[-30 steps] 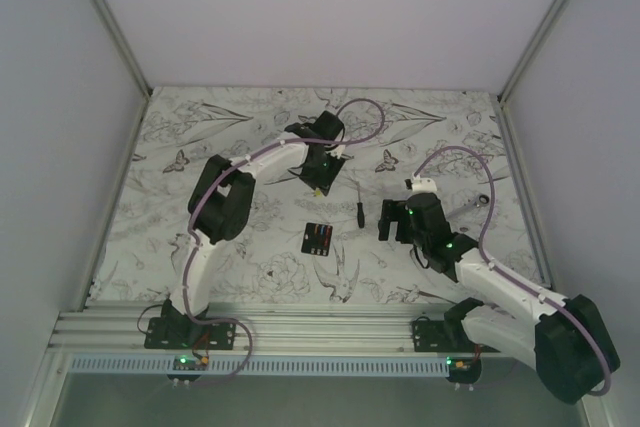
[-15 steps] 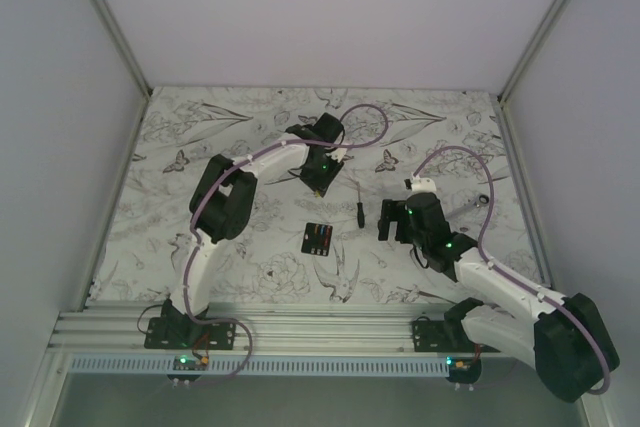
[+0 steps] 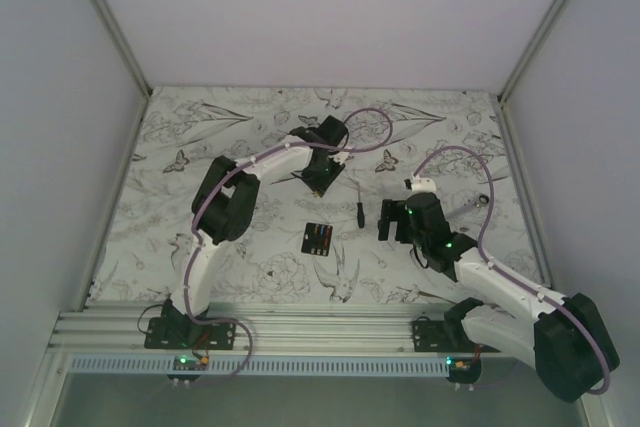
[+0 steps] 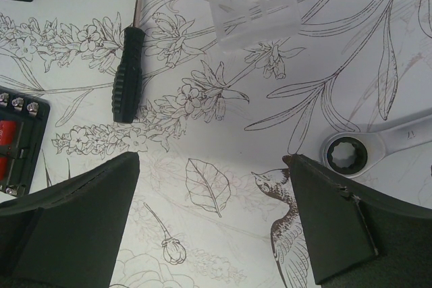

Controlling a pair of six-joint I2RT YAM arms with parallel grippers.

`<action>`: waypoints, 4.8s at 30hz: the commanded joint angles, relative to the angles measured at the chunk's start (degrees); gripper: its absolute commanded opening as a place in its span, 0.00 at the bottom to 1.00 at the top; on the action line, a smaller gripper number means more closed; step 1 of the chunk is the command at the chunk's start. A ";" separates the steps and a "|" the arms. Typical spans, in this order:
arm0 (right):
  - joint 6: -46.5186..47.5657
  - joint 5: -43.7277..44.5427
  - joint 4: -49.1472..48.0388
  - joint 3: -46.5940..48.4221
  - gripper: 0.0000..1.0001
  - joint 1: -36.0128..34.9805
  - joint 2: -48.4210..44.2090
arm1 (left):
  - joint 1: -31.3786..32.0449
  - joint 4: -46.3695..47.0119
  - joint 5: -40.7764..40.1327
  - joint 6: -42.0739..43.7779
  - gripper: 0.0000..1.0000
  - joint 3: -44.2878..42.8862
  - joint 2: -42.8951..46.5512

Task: Snap on the fuse box
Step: Pick up the fuse from the center of the board.

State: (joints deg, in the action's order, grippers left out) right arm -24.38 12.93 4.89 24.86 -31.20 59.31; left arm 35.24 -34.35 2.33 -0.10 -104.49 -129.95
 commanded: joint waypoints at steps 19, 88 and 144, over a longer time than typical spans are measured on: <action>0.73 -0.37 -1.55 0.63 1.00 0.53 -0.18 | 1.07 -10.21 -8.21 -3.68 0.30 1.27 -2.25; -1.92 -15.25 -13.36 -2.02 0.97 0.16 -4.93 | -0.53 -6.90 -8.08 -31.84 0.17 8.12 16.57; -3.36 -15.00 -64.07 -1.49 0.00 -17.57 14.79 | 16.00 12.27 -21.80 -59.89 0.24 34.43 51.89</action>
State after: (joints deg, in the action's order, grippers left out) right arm -30.24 -0.51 -58.92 21.15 -48.58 75.37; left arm 50.89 -22.70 -19.75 -61.82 -70.96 -80.38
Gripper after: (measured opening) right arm 0.017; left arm 0.245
